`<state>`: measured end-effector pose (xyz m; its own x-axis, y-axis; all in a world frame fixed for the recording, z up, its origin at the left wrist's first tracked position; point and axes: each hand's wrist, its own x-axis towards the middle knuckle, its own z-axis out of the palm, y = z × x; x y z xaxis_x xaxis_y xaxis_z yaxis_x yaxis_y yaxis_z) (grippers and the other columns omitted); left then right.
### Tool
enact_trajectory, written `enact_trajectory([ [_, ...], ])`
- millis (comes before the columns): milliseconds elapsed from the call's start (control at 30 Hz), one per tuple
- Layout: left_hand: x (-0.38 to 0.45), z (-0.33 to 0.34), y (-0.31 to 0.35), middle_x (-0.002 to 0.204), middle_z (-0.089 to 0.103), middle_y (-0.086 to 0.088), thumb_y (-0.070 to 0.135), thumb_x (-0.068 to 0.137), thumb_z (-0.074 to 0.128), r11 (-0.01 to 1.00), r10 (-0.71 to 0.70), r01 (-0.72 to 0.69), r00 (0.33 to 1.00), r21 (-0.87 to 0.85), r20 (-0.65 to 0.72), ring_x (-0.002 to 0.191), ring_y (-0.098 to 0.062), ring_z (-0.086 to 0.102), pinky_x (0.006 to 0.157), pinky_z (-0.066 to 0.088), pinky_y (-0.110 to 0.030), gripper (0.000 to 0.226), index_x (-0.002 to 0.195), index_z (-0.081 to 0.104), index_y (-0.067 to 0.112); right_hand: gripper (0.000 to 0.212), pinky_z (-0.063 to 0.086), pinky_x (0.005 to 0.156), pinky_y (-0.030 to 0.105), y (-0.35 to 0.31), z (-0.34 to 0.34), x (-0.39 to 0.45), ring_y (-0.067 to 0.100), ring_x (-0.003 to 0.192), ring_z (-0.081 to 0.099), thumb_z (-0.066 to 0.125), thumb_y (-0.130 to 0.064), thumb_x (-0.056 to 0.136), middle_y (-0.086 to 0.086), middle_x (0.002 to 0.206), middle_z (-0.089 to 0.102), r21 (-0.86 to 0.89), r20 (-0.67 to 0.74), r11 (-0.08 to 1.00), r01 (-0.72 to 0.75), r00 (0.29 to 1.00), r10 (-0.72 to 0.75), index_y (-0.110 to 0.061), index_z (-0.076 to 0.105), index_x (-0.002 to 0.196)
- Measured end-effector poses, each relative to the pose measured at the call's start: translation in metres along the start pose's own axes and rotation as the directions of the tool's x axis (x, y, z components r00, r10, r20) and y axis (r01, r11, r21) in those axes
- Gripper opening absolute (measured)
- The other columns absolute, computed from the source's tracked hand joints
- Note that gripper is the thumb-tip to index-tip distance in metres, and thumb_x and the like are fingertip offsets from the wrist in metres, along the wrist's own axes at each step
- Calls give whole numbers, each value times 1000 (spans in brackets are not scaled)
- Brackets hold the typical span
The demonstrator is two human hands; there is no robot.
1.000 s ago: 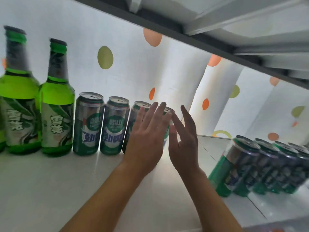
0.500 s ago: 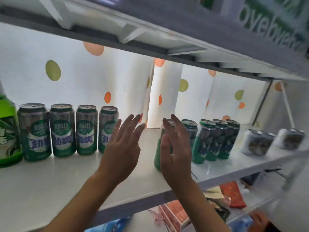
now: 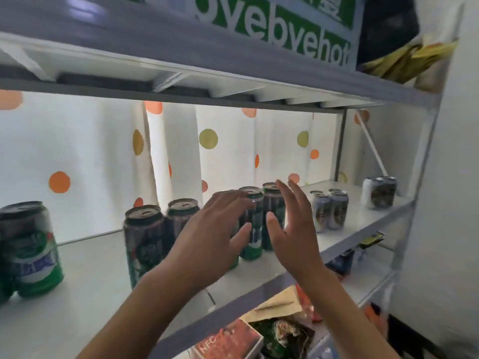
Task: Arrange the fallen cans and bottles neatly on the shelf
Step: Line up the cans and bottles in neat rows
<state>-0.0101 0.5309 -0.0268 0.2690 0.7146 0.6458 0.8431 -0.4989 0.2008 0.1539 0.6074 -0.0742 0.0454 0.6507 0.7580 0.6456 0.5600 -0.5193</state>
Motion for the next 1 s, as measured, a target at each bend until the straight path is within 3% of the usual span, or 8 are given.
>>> enact_trajectory([
  [133, 47, 40, 8, 149, 34, 19, 45, 93, 54, 984, -154, 155, 988, 91, -24, 136, -6, 33, 110, 34, -34, 47, 137, 40, 38, 71, 15, 107, 14, 49, -9, 41, 5, 147, 16, 61, -25, 93, -12, 161, 15, 121, 191, 991, -49, 981, 25, -43, 22, 150],
  [267, 95, 60, 11, 144, 41, 17, 49, 90, 57, 916, -196, 211, 978, 341, -78, 132, -5, 36, 98, 32, -20, 53, 138, 41, 34, 63, 24, 87, -9, 79, -6, 75, -3, 122, 40, 71, -26, 87, -9, 148, 38, 301, 304, 952, -48, 951, -48, -38, 37, 139],
  [333, 106, 63, 15, 137, 46, 20, 52, 88, 59, 878, -264, 270, 962, 396, -70, 127, -3, 41, 85, 30, -19, 48, 131, 47, 35, 54, 31, 77, -10, 88, -3, 84, -4, 108, 46, 74, -26, 84, -10, 136, 49, 354, 340, 934, -42, 937, -86, -34, 44, 129],
  [467, 117, 72, 18, 113, 60, 12, 49, 81, 68, 838, -388, 366, 921, 405, -30, 100, -11, 53, 84, 42, -28, 32, 101, 57, 27, 44, 37, 70, -4, 101, 3, 92, -2, 90, 56, 79, -28, 81, -11, 116, 60, 385, 382, 922, -22, 914, -138, -34, 46, 110],
  [567, 125, 76, 19, 98, 61, 9, 43, 77, 74, 811, -471, 428, 882, 399, 11, 89, -14, 55, 79, 44, -32, 27, 89, 55, 27, 43, 39, 75, 2, 104, 2, 93, 1, 89, 59, 79, -27, 82, -9, 114, 63, 419, 398, 907, -45, 907, -138, -32, 47, 109],
  [733, 132, 79, 23, 91, 55, 5, 30, 69, 75, 775, -513, 440, 857, 454, 43, 81, -17, 53, 70, 45, -34, 33, 88, 49, 23, 45, 54, 91, 28, 110, 2, 96, 11, 100, 60, 79, -23, 81, -5, 119, 62, 435, 408, 899, -44, 900, -153, -26, 51, 117],
  [833, 131, 84, 26, 91, 50, 3, 27, 69, 75, 768, -515, 427, 855, 477, 65, 79, -17, 50, 62, 40, -30, 38, 86, 42, 21, 45, 52, 89, 23, 110, -1, 95, 9, 101, 57, 79, -21, 80, -5, 120, 60, 451, 407, 890, -65, 903, -140, -26, 52, 115],
  [1000, 134, 81, 34, 90, 37, 7, 23, 73, 79, 808, -485, 356, 855, 470, 184, 76, -10, 38, 52, 25, -15, 46, 88, 35, 19, 41, 42, 67, 6, 110, -8, 95, 3, 89, 61, 75, -18, 81, -4, 108, 65, 485, 484, 858, -171, 869, -100, -29, 45, 108],
])
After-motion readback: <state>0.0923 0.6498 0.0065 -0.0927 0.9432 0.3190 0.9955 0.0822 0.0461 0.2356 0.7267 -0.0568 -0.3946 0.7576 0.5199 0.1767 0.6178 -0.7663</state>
